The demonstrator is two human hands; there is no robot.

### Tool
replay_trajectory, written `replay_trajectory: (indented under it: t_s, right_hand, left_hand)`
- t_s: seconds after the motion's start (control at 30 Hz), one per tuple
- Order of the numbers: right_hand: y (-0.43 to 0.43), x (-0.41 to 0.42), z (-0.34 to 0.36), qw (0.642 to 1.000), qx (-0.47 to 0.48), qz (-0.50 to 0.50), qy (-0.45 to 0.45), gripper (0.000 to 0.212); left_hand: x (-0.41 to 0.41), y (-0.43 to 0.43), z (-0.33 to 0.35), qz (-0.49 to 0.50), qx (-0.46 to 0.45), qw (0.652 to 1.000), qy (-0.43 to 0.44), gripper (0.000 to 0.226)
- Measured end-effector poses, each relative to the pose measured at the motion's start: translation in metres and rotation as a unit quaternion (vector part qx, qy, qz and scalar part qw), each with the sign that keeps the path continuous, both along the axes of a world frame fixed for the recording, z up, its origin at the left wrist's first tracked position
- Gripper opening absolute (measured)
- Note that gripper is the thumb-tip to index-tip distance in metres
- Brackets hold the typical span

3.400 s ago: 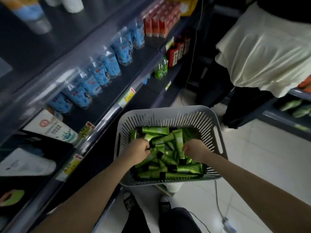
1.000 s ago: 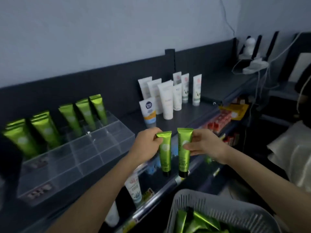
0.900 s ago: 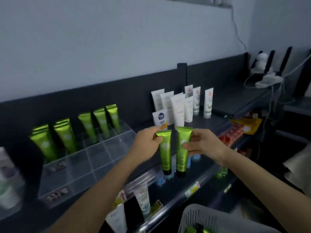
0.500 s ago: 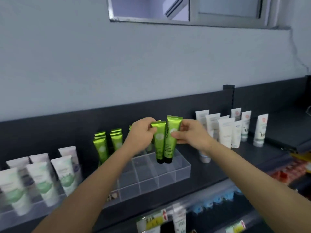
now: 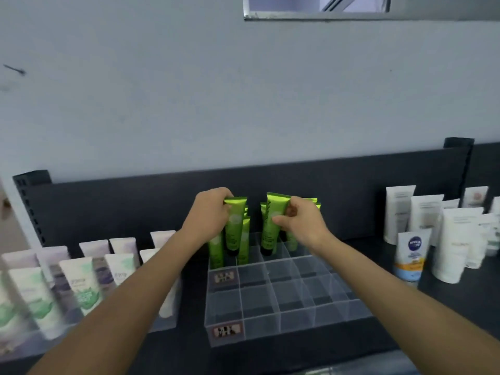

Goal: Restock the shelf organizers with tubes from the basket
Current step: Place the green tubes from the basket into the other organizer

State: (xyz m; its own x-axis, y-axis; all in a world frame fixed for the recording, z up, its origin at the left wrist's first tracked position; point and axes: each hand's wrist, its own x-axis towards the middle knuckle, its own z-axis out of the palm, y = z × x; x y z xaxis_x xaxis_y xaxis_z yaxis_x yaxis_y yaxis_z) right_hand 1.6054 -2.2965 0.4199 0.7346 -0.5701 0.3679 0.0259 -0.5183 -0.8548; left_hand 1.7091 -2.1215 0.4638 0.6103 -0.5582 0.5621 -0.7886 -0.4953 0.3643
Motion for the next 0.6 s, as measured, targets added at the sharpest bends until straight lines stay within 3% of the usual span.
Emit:
replay_trajectory:
  t_s: [0.17, 0.3, 0.47, 0.6]
  right_hand:
    - [0.024, 0.023, -0.008, 0.998, -0.053, 0.021, 0.033, 0.044]
    - [0.028, 0.040, -0.022, 0.998, -0.037, 0.028, 0.041, 0.037]
    - [0.033, 0.044, -0.043, 0.989, -0.092, 0.055, 0.106, 0.035]
    - [0.036, 0.049, -0.051, 0.989, -0.066, 0.058, 0.118, 0.033]
  left_hand:
    - [0.014, 0.010, -0.011, 0.024, 0.057, 0.998, 0.008, 0.016]
    - [0.024, 0.011, -0.025, 0.034, 0.109, 0.993, 0.033, 0.017]
    - [0.033, 0.011, -0.036, 0.041, 0.184, 0.981, 0.049, 0.028]
    - [0.037, 0.014, -0.039, 0.067, 0.223, 0.972, 0.044, 0.032]
